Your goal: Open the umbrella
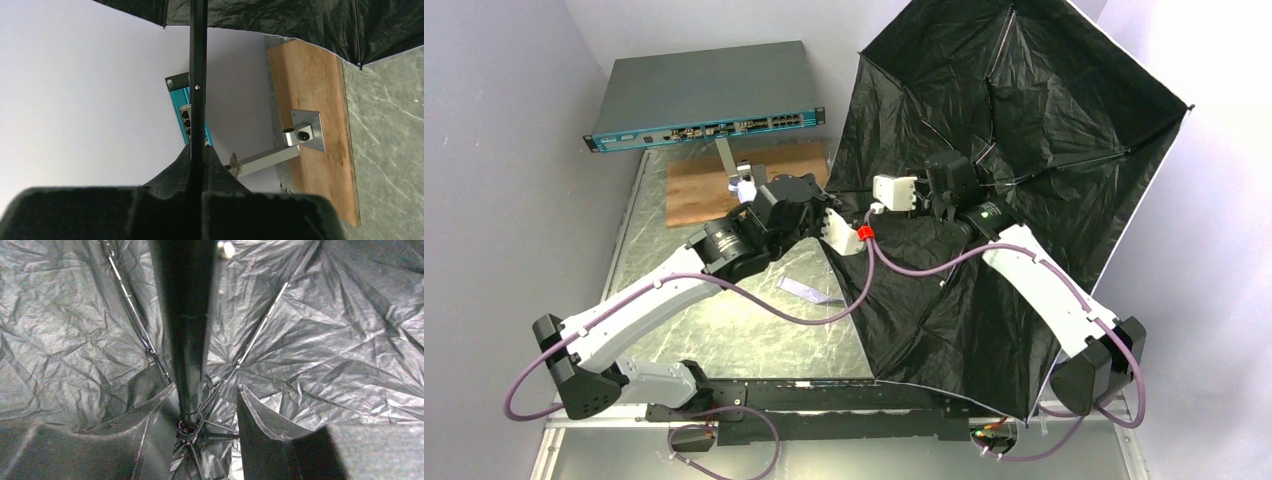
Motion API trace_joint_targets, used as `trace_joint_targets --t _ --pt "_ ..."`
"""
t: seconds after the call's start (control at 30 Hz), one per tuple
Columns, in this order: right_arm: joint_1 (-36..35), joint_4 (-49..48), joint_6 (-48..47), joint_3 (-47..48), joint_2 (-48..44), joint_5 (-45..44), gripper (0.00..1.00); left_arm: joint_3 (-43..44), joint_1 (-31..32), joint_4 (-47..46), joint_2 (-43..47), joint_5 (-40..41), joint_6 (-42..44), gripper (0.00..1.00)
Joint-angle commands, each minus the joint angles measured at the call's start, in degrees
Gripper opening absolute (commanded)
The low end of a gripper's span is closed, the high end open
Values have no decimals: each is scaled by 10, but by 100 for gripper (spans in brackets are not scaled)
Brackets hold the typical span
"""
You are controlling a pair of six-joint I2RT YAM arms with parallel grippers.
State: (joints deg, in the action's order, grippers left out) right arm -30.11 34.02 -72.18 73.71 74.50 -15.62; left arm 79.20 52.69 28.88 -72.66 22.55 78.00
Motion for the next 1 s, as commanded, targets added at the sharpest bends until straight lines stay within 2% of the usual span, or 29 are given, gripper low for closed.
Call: trace_joint_targets --t 0.0,0.07,0.13,0.2,0.27,0.33,0.53,0.7,0.77,0.83,0.9,0.97 --pt "15 -49 -29 -3 1 -47 57 31 -2 -91 -1 58 -85 0" --pt "16 -27 18 47 9 -20 68 12 -2 -111 6 64 -88 0" --pt "15 -10 51 81 6 6 72 3 -2 -122 8 71 -97 0" --pt "7 2 56 89 -8 28 74 1 -5 -140 8 79 -98 0" --pt "-14 -6 64 80 -37 50 85 2 -10 -161 3 85 -93 0" --pt "-44 -5 72 64 -68 63 91 21 -22 -162 -8 84 -102 0" --pt "-95 -28 179 51 -149 95 96 90 -39 -166 -48 87 -118 0" --pt "-106 -31 277 49 -235 213 98 117 -46 -164 -74 87 -134 0" --pt "-114 -22 294 40 -234 178 98 120 -46 -169 -76 82 -139 0" --pt "-115 -27 340 44 -212 96 97 124 -46 -171 -78 80 -143 0" --pt "-114 -39 423 61 -191 43 97 132 -46 -162 -80 76 -156 0" --pt "-98 -46 495 68 -190 58 96 143 -45 -150 -84 76 -171 0"
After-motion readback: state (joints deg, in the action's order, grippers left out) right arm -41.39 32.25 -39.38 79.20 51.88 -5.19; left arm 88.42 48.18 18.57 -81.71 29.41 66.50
